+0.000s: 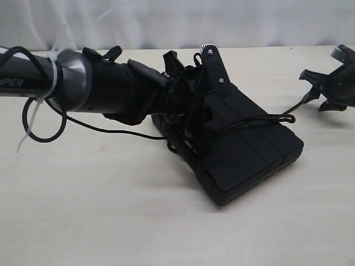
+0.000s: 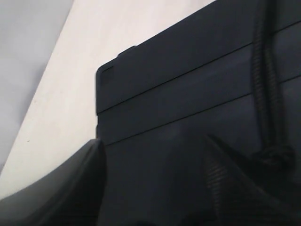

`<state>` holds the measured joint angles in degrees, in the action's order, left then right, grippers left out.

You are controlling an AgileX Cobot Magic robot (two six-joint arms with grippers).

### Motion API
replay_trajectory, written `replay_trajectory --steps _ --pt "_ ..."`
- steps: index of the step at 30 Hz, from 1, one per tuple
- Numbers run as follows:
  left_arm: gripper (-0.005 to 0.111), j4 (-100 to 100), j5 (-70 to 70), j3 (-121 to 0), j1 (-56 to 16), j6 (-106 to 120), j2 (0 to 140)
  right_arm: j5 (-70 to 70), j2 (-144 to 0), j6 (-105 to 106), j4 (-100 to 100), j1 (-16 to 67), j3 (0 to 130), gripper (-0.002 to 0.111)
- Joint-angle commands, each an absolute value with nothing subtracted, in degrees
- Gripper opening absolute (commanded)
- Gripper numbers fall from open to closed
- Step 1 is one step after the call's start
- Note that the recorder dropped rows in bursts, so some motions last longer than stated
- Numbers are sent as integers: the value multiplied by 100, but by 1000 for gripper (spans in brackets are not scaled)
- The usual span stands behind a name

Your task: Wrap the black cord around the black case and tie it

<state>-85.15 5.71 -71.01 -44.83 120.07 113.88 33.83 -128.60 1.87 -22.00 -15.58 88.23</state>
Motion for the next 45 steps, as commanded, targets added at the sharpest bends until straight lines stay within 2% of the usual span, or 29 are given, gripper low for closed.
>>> replay_trajectory --steps 1,5,7,12,17,24,36,38,44,45 --pt "57 -8436 360 -7094 -4504 11991 11382 3288 -13143 583 -2612 -1443 9229 46" --pt "57 -8436 399 -7094 -4504 11991 11382 3242 -13297 556 -2570 -1399 9263 45" --pt "57 -8436 397 -7105 -4504 11991 11382 3339 -13404 513 -2372 -1399 9263 40" --pt "57 -8436 407 -7105 -4504 11991 11382 3570 -13637 957 -2303 -1384 9263 4" --pt "57 -8436 295 -7105 -4504 11991 11382 3692 -13601 2041 -2857 -1294 9263 4" --pt "57 -8239 -1269 -7105 -4504 12281 11382 3721 -13031 3516 -3423 -1147 8963 4" --pt "56 -8501 -1317 -7116 -4504 12232 11845 3472 -12343 3855 -3361 -1120 8243 4" --pt "48 -8487 -1217 -7116 -4504 12232 11845 3402 -12219 3952 -3363 -1120 8137 4" --pt "0 -8476 -697 -7116 -4431 12274 11843 2981 -11726 3979 -3363 -1120 7806 4" --pt "0 -8465 -671 -7104 -4386 12274 11843 2890 -11625 3979 -3363 -1120 7746 4"
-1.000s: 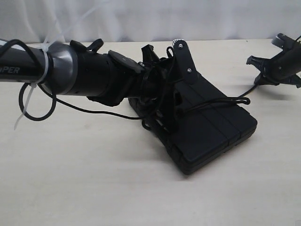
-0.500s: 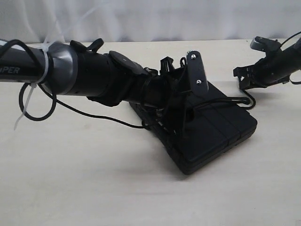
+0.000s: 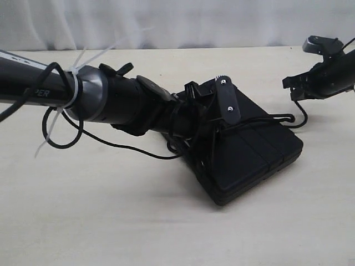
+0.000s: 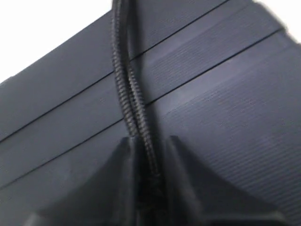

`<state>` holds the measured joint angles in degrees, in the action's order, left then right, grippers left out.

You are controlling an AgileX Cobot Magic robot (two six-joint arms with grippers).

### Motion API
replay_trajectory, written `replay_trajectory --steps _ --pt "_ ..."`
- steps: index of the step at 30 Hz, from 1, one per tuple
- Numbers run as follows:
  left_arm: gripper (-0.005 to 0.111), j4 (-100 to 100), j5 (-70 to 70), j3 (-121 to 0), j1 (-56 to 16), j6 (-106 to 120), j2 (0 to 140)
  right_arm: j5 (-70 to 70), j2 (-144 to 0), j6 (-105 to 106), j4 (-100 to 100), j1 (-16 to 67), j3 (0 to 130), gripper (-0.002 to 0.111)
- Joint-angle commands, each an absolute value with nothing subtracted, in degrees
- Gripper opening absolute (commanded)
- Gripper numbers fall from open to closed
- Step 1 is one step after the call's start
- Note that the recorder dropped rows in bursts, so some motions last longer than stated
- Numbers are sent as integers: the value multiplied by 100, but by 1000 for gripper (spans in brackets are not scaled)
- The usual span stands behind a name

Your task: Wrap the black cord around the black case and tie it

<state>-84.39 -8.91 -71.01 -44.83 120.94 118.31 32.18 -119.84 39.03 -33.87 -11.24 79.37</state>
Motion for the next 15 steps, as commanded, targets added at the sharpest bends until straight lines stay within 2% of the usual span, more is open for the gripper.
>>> replay_trajectory --steps 1,10,15 --pt "0 -8465 -671 -7104 -4353 12274 11843 2813 -11540 3979 -3381 -1120 7695 4" --pt "0 -8465 -709 -7104 -4240 12274 11843 2530 -10871 3979 -3557 -1120 7432 4" --pt "0 -8796 -310 -7267 -4240 12260 11843 2939 -10791 4408 -3513 -1041 7432 4"
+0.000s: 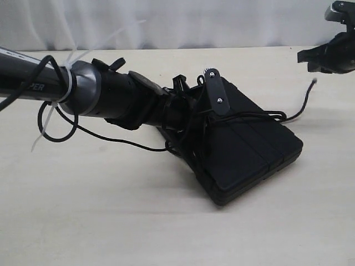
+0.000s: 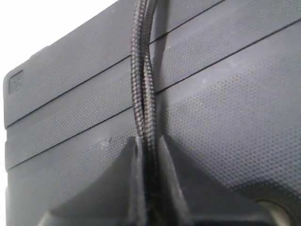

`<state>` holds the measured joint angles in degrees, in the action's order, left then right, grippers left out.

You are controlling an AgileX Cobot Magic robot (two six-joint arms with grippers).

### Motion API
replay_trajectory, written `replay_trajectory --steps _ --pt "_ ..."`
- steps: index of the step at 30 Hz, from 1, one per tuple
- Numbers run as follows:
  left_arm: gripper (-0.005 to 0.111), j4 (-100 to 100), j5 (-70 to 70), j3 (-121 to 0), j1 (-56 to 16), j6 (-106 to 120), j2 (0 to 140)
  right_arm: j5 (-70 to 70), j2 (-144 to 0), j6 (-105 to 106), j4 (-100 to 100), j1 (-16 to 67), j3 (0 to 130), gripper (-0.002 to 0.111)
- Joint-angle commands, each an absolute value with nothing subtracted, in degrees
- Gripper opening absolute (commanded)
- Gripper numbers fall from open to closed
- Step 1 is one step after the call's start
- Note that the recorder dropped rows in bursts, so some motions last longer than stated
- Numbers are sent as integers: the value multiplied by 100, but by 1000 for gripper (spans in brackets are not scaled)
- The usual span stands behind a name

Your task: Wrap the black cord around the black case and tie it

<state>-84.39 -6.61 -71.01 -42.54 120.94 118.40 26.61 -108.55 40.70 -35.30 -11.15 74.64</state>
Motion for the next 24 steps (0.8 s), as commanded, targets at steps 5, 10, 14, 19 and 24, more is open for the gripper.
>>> replay_trajectory --steps 5,10,14,19,24 --pt "0 -9257 43 -7480 -4240 12260 11843 3151 -10791 3962 -3495 -849 7432 4" --pt "0 -9255 -298 -7480 -4240 12260 11843 3441 -10885 964 -1376 -1174 7432 13" --pt "0 -9266 -298 -7480 -4240 12260 11843 3972 -11119 130 -1015 -1351 7432 41" --pt "0 -9370 -312 -7480 -4240 12260 11843 3763 -11403 67 -1560 -1316 7432 53" --pt "0 -9370 -312 -7480 -4240 12260 11843 3223 -11756 131 -1836 -1316 7495 50"
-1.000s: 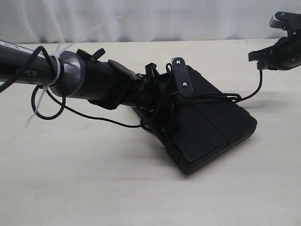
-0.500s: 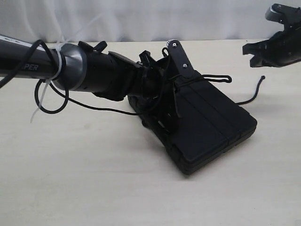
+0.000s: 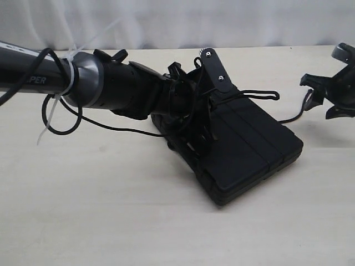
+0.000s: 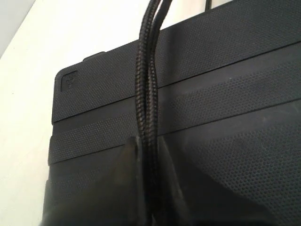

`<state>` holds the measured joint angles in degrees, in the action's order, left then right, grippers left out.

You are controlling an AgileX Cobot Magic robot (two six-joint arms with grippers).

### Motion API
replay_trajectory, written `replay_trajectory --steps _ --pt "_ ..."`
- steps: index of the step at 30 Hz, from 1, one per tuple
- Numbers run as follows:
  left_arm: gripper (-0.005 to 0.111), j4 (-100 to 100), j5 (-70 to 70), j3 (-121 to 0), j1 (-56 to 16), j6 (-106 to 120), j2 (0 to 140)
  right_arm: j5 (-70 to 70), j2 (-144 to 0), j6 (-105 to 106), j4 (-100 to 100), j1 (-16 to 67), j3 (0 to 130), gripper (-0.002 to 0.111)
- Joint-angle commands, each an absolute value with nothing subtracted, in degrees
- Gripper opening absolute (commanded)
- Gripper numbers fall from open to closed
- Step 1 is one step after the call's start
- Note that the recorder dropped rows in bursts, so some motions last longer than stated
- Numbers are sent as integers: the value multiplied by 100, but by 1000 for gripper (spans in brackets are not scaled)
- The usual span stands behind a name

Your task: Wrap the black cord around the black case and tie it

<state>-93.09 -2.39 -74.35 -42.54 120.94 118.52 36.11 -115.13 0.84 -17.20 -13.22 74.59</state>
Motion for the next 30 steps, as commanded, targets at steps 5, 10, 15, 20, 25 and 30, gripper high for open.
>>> replay_trajectory --steps 5,10,15,20,25,30 --pt "0 -9369 -339 -7480 -4240 12260 11843 2838 -12209 110 -1836 -1316 8057 46" --pt "0 -9369 -405 -7480 -4240 12260 11843 3029 -13135 40 -1836 -1316 9184 46" --pt "0 -9369 -417 -7480 -4240 12260 11843 3345 -13763 0 -1927 -1316 9966 45" --pt "0 -9319 -382 -7480 -4240 12260 11843 4208 -14225 526 -1885 -1316 10318 7" --pt "0 -9320 -394 -7480 -4240 12260 11843 4483 -14244 1222 -1797 -1063 10318 4" --pt "0 -9320 -394 -7480 -4240 12260 11843 4477 -14008 1632 -1529 -682 10246 4"
